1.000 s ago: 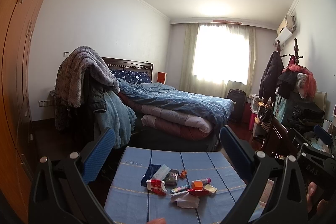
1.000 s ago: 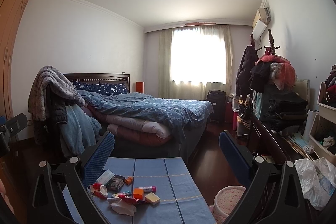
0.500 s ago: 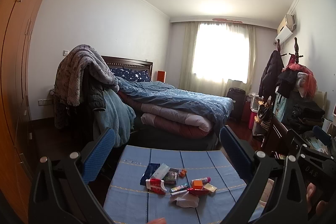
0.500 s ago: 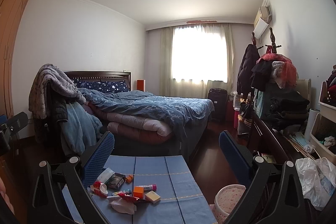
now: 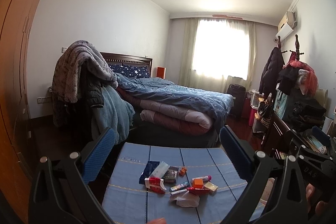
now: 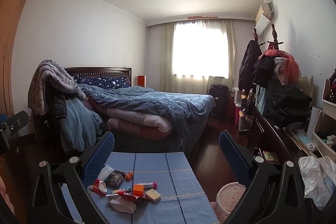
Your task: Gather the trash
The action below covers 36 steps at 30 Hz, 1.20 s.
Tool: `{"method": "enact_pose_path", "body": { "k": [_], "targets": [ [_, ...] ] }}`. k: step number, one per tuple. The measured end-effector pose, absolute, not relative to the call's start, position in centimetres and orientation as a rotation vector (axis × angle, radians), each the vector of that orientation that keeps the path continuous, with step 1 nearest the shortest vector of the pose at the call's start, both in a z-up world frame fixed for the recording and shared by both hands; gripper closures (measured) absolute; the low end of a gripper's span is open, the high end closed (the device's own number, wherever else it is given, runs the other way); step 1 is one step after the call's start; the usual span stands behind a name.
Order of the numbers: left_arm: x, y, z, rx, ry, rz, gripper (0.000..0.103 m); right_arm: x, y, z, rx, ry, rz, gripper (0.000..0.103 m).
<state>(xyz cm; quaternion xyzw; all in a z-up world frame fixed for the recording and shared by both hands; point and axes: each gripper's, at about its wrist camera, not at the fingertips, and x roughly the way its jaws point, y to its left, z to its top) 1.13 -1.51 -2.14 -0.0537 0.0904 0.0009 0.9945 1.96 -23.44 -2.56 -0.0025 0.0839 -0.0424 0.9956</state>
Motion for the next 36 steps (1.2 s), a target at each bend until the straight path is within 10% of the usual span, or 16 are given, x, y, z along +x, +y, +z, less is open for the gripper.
{"method": "enact_pose_path", "body": {
  "k": [15, 36],
  "targets": [
    [7.7, -2.0, -5.5, -0.083, 0.346, 0.034, 0.003, 8.2, -22.8, -6.7, -0.014, 0.34, -0.044, 0.004],
    [24.8, 0.9, -25.9, -0.12, 0.817, 0.06, 0.004, 18.6, -21.6, -18.6, -0.003, 0.663, 0.049, 0.004]
  ]
}}
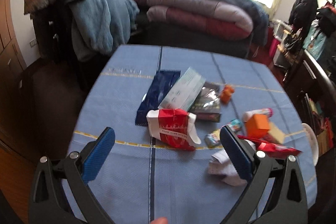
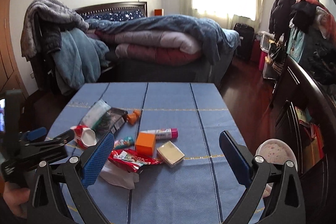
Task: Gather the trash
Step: 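Grasp the red-and-white snack bag with the left tool while the right tool grasps the red wrapper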
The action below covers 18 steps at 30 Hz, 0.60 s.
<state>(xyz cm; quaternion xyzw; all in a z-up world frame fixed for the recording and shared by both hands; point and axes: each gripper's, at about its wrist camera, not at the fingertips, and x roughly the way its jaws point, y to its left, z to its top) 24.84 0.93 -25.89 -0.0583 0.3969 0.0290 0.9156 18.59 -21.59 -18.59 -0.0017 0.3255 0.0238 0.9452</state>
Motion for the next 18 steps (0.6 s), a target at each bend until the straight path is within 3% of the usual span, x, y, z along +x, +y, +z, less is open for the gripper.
{"method": "enact_pose_path", "body": {
  "k": [11, 16, 18],
  "targets": [
    [29.2, 1.2, -31.0, -0.19, 0.895, 0.083, 0.005, 20.7, -22.7, -22.2, 0.005, 0.759, 0.042, 0.004],
    [29.1, 1.2, -31.5, -0.234, 0.898, 0.043, 0.034, 21.1, -21.9, -23.7, -0.002, 0.801, 0.07, 0.004],
    [28.8, 1.2, -31.6, -0.247, 0.895, 0.027, 0.035, 21.2, -21.4, -24.2, 0.004, 0.811, 0.105, 0.004]
  ]
}}
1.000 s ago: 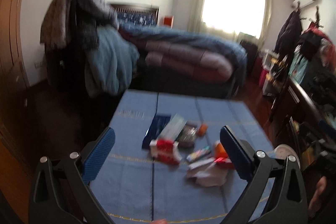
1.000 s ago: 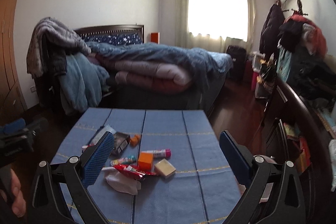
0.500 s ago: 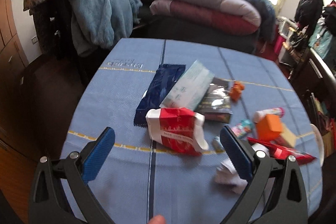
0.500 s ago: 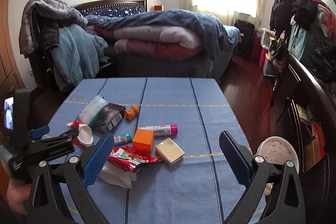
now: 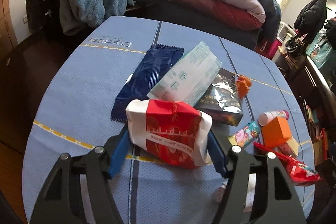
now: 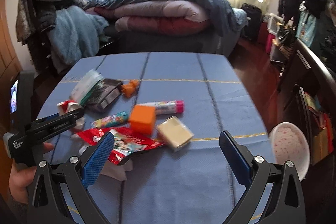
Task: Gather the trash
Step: 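Grasp the red-and-white snack bag with the left tool while the right tool grasps the red wrapper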
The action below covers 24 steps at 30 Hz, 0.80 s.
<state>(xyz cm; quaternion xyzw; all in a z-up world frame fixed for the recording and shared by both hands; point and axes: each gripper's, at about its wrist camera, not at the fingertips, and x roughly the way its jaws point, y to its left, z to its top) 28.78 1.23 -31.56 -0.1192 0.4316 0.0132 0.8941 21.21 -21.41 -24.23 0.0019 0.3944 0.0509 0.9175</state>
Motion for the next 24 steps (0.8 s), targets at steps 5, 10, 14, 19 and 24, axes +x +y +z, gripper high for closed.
{"method": "enact_pose_path", "body": {
  "k": [5, 10, 14, 19, 24],
  "targets": [
    [27.6, 2.3, -30.8, -0.268, 0.845, 0.043, 0.036, 21.5, -19.5, -25.2, 0.007, 0.851, 0.181, 0.004],
    [26.3, 3.9, -29.3, -0.294, 0.795, 0.064, 0.036, 20.8, -18.0, -24.8, 0.017, 0.833, 0.266, 0.004],
    [25.6, 4.7, -28.5, -0.319, 0.78, 0.061, 0.036, 20.8, -16.8, -25.0, -0.019, 0.835, 0.286, 0.004],
    [25.2, 5.0, -28.2, -0.324, 0.771, 0.044, 0.036, 22.0, -16.1, -26.4, -0.069, 0.87, 0.26, 0.033],
    [25.2, 5.1, -28.0, -0.325, 0.764, 0.029, 0.036, 22.8, -16.6, -27.1, -0.019, 0.906, 0.304, 0.083]
  ]
}}
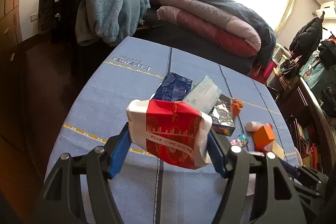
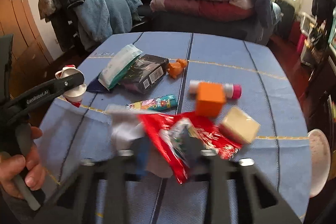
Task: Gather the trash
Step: 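Grasp the red-and-white snack bag with the left tool while the right tool grasps the red wrapper, then carry both items to the pink-dotted bin and open both tools to drop them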
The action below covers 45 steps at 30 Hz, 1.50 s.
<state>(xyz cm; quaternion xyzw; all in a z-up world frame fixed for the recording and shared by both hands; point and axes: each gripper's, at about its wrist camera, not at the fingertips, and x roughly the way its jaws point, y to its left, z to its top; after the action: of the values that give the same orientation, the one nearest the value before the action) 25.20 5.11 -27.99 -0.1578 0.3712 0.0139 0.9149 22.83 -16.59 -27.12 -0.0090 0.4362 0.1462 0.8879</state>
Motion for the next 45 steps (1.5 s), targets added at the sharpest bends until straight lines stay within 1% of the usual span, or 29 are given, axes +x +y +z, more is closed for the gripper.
{"method": "enact_pose_path", "body": {
  "k": [2, 10, 22, 35, 45],
  "targets": [
    [25.0, 5.1, -27.7, -0.328, 0.757, 0.02, 0.036, 22.6, -16.7, -26.7, -0.027, 0.881, 0.292, 0.085],
    [23.8, 3.6, -25.2, -0.318, 0.709, -0.035, 0.036, 20.8, -19.1, -24.2, 0.069, 0.827, 0.339, 0.086],
    [21.8, -3.9, -21.0, -0.241, 0.64, -0.216, 0.036, 16.9, -23.6, -20.4, 0.117, 0.719, 0.325, 0.088],
    [22.0, -15.9, -19.3, -0.145, 0.622, -0.498, 0.035, 14.2, -33.3, -19.3, 0.195, 0.649, 0.133, 0.088],
    [24.5, -28.2, -21.0, -0.05, 0.674, -0.697, 0.035, 13.5, -43.4, -21.2, 0.269, 0.63, -0.09, 0.088]
  ]
}}
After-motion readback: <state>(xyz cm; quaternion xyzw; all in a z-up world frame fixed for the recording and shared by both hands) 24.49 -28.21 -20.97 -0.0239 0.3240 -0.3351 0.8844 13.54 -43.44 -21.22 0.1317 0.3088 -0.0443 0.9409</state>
